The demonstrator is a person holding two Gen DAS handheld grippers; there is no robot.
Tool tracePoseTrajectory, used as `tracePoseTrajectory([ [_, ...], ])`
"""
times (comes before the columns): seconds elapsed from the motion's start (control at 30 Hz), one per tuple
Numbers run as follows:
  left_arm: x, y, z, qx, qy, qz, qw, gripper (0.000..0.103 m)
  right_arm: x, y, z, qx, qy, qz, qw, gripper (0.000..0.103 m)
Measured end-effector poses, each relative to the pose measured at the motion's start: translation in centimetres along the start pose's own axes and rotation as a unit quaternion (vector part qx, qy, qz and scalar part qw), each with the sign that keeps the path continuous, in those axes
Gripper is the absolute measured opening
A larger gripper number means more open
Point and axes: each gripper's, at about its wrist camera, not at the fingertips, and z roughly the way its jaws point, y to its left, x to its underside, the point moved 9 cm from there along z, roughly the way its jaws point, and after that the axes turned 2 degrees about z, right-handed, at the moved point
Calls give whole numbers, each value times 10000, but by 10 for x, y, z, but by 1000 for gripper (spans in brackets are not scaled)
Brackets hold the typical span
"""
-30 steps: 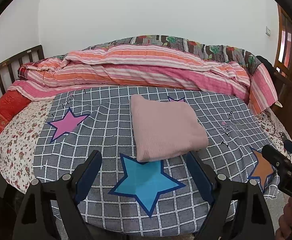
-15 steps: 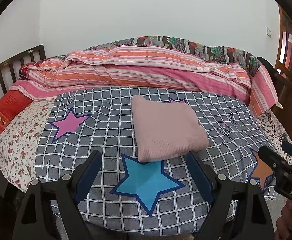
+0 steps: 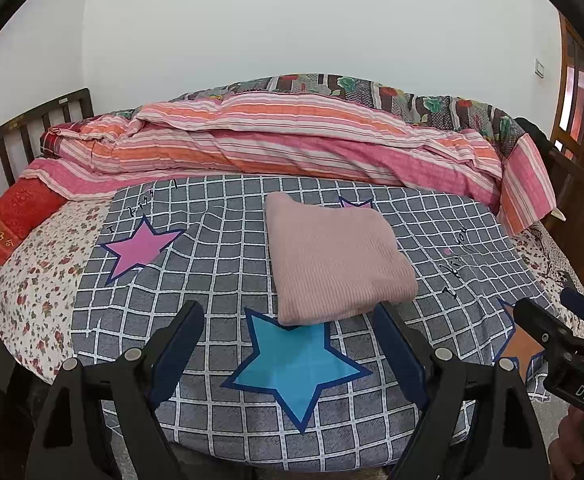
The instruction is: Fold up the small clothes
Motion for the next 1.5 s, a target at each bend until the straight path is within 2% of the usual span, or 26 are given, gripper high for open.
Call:
tracePoseTrajectory([
  [1.5,-2,1,-6,11,-46,-71,10000,85,-3,8,-4,-43,-35,-29,10000,98],
])
